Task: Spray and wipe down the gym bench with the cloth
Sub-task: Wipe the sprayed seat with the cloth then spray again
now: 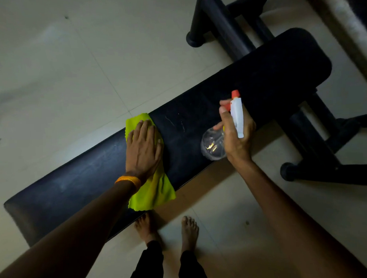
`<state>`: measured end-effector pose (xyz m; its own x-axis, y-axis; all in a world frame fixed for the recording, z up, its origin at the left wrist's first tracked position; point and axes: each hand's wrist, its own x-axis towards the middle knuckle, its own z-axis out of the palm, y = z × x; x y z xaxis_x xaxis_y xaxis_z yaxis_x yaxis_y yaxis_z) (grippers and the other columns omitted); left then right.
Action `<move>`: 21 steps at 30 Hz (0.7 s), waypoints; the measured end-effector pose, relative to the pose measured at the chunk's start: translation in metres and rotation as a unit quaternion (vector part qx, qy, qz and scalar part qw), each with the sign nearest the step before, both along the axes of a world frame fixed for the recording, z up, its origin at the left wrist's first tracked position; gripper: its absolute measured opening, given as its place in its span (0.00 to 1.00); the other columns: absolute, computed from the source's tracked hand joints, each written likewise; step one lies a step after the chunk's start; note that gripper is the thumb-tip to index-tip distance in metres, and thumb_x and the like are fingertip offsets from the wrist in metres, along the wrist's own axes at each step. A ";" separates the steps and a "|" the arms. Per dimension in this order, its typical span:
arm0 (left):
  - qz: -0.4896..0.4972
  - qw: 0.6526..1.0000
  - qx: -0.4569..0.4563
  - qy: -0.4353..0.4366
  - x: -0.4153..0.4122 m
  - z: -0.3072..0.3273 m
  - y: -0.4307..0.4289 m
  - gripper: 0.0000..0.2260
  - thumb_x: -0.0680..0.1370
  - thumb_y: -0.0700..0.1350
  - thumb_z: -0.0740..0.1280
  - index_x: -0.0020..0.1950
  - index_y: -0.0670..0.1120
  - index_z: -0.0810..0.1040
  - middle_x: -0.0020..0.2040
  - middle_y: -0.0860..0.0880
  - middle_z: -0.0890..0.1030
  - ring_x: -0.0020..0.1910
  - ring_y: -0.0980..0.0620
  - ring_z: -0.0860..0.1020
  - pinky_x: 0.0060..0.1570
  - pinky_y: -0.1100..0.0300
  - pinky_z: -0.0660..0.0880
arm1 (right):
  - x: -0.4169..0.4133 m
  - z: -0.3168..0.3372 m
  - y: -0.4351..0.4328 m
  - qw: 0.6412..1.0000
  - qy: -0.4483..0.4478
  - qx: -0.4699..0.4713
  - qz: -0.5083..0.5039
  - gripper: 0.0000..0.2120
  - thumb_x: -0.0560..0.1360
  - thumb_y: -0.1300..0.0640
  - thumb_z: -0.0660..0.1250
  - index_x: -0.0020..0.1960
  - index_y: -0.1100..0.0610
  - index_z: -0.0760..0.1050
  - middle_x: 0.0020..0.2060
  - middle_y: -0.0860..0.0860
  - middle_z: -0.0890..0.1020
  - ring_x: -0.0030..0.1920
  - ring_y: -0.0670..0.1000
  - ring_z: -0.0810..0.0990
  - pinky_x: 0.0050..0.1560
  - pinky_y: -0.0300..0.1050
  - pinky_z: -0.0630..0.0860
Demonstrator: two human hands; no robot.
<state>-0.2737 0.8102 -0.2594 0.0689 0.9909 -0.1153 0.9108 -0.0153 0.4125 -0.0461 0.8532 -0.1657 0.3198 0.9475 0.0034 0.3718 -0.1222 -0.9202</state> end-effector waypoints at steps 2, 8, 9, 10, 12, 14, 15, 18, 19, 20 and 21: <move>-0.006 1.000 -0.002 -0.010 0.005 0.001 0.009 0.27 0.82 0.53 0.51 0.72 0.37 0.70 0.76 0.37 0.67 0.77 0.37 0.64 0.73 0.38 0.64 | 0.009 -0.006 -0.015 0.999 -0.040 -0.034 -0.011 0.12 0.77 0.53 0.68 0.54 0.59 0.81 0.42 0.51 0.85 0.30 0.50 0.82 0.32 0.43 0.79; -0.043 0.998 -0.023 0.026 0.025 -0.011 0.025 0.32 0.80 0.56 0.48 0.77 0.36 0.63 0.80 0.38 0.61 0.80 0.39 0.58 0.77 0.40 0.56 | 0.019 -0.054 -0.047 0.968 -0.179 -0.171 0.032 0.16 0.73 0.41 0.60 0.39 0.52 0.77 0.29 0.51 0.79 0.29 0.56 0.80 0.32 0.57 0.80; -0.045 0.998 -0.025 0.041 0.028 -0.015 0.025 0.33 0.80 0.57 0.48 0.78 0.36 0.62 0.80 0.38 0.60 0.80 0.40 0.57 0.77 0.40 0.55 | 0.018 -0.061 -0.051 0.963 -0.186 -0.190 0.036 0.17 0.72 0.41 0.60 0.39 0.53 0.77 0.28 0.52 0.79 0.28 0.56 0.80 0.33 0.56 0.80; -0.047 0.997 -0.025 0.057 0.030 -0.020 0.025 0.33 0.80 0.58 0.48 0.78 0.36 0.61 0.80 0.38 0.59 0.80 0.40 0.56 0.78 0.40 0.53 | 0.015 -0.066 -0.053 0.959 -0.189 -0.206 0.040 0.16 0.73 0.43 0.61 0.39 0.54 0.77 0.28 0.52 0.79 0.29 0.56 0.80 0.34 0.54 0.80; -0.053 0.995 -0.018 0.084 0.032 -0.030 0.024 0.34 0.80 0.59 0.50 0.79 0.36 0.60 0.81 0.38 0.58 0.81 0.40 0.55 0.79 0.40 0.50 | 0.011 -0.076 -0.054 0.956 -0.202 -0.210 0.039 0.13 0.75 0.50 0.67 0.36 0.57 0.73 0.27 0.51 0.77 0.29 0.54 0.77 0.33 0.49 0.74; -0.052 0.994 -0.002 0.100 0.034 -0.036 0.022 0.34 0.81 0.59 0.51 0.79 0.36 0.60 0.81 0.38 0.58 0.81 0.40 0.55 0.79 0.39 0.49 | 0.007 -0.080 -0.049 0.954 -0.224 -0.197 0.035 0.14 0.74 0.57 0.69 0.34 0.54 0.67 0.28 0.50 0.73 0.29 0.52 0.71 0.32 0.43 0.64; -0.049 0.993 0.006 0.108 0.034 -0.037 0.020 0.34 0.81 0.59 0.51 0.79 0.36 0.60 0.81 0.38 0.58 0.81 0.40 0.55 0.79 0.39 0.48 | 0.006 -0.081 -0.046 0.952 -0.234 -0.194 0.039 0.15 0.74 0.57 0.69 0.34 0.53 0.65 0.28 0.49 0.72 0.28 0.51 0.70 0.32 0.42 0.61; -0.040 0.993 0.001 0.110 0.038 -0.036 0.021 0.34 0.80 0.58 0.52 0.78 0.35 0.61 0.80 0.37 0.59 0.80 0.40 0.56 0.79 0.38 0.48 | 0.010 -0.082 -0.044 0.948 -0.242 -0.202 0.050 0.14 0.74 0.57 0.68 0.35 0.53 0.65 0.30 0.50 0.72 0.29 0.53 0.70 0.32 0.42 0.60; -0.040 0.993 0.002 0.109 0.041 -0.035 0.023 0.34 0.80 0.58 0.53 0.78 0.35 0.61 0.80 0.37 0.60 0.80 0.40 0.57 0.78 0.38 0.49 | 0.014 -0.083 -0.044 0.949 -0.239 -0.199 0.046 0.13 0.74 0.57 0.67 0.35 0.53 0.65 0.30 0.50 0.72 0.30 0.53 0.70 0.32 0.42 0.60; -0.036 0.993 0.007 0.110 0.044 -0.033 0.025 0.34 0.80 0.58 0.53 0.77 0.35 0.62 0.79 0.37 0.61 0.80 0.40 0.57 0.78 0.37 0.49 | 0.019 -0.083 -0.044 0.953 -0.232 -0.192 0.042 0.11 0.74 0.55 0.65 0.36 0.53 0.65 0.30 0.50 0.73 0.30 0.54 0.71 0.32 0.43 0.62; -0.031 0.994 0.012 0.108 0.045 -0.032 0.027 0.33 0.80 0.58 0.53 0.77 0.35 0.63 0.79 0.36 0.61 0.80 0.39 0.58 0.78 0.37 0.50 | 0.025 -0.084 -0.047 0.956 -0.225 -0.185 0.041 0.10 0.74 0.53 0.63 0.36 0.53 0.66 0.30 0.50 0.74 0.30 0.54 0.73 0.32 0.45 0.65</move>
